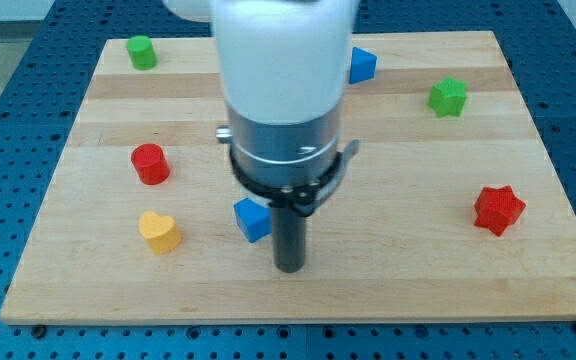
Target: Move the blue cube to the center
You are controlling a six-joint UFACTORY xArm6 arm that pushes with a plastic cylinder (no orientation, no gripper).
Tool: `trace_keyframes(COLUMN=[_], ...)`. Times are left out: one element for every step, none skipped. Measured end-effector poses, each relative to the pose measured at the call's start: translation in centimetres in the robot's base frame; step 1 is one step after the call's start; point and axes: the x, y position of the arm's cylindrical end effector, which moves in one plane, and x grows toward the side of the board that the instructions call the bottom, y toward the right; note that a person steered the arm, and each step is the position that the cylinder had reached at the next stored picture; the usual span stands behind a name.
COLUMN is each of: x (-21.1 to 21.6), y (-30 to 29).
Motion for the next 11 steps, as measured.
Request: trace_keyframes(x=[-0.1, -0.2, -0.8, -1.8, -2.3, -2.3, -2.3, -2.4, -2.5, -4.1, -5.0], y=[0.0, -0.6, -2.3, -2.4, -2.4, -2.5, -4.0, -4.2, -4.2, -4.2, -4.2])
